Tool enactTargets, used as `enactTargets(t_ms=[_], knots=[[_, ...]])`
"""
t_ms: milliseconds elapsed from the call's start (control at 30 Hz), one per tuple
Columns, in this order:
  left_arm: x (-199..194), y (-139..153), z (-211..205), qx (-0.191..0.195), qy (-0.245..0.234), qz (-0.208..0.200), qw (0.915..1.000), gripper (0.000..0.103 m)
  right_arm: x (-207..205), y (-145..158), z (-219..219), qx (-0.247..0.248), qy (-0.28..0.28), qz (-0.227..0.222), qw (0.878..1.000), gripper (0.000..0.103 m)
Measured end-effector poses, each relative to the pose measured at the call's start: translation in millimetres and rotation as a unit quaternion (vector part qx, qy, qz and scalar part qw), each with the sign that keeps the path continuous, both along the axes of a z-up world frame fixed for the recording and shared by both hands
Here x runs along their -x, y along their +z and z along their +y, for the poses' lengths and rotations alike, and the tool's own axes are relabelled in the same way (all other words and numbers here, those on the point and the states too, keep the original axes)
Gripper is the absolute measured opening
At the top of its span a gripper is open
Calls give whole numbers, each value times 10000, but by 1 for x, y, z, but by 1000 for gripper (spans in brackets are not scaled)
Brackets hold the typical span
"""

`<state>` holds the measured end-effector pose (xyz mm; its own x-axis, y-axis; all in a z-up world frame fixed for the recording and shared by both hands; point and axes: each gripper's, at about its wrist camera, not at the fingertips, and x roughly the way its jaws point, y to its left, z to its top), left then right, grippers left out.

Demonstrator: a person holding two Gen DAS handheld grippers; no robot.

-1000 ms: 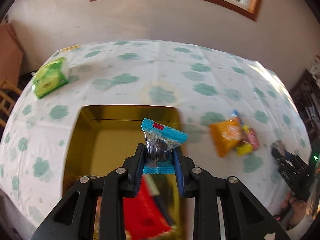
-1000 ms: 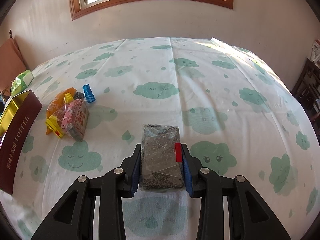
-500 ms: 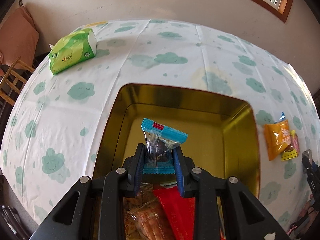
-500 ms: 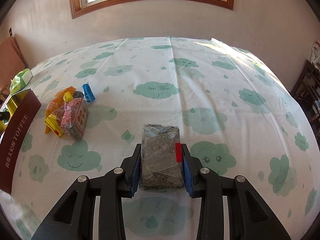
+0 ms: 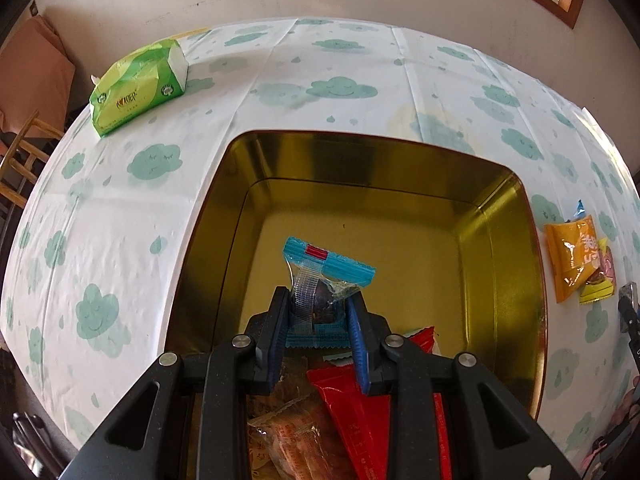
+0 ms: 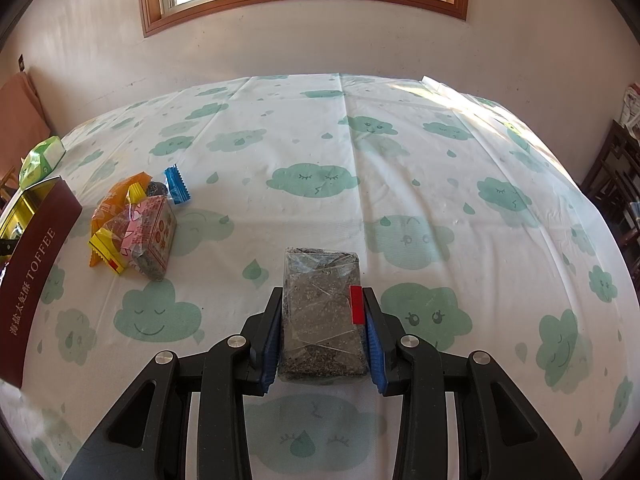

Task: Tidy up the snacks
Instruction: 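Lower the blue-ended candy into the gold tin and open the left gripper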

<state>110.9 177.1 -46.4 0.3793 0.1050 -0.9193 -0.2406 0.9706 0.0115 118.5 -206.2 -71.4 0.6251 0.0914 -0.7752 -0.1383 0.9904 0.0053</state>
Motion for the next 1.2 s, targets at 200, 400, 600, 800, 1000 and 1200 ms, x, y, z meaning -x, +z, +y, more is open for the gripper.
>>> enactTargets(t_ms=[200,400,600,800,1000,1200], knots=[[0,-1,0,-43,-10,40,10000,27,0,0,0,13,-2,0,10000,37],[1,0,3,8,62,35,10000,35,0,0,0,22,-6,-1,10000,37],[5,5,2,65,76,-24,9999,46,0,-1,1,36,-11,-2,10000,37],[10,16,-1,99,-9,-147,9998,51,0,-1,1,45,-18,-2,10000,37],[19,32,-9,86,-80,-326,9994,59,0,-1,2,60,-25,-3,10000,37],[33,48,-20,-43,-182,-550,9983,63,0,-1,2,72,-29,-3,10000,37]])
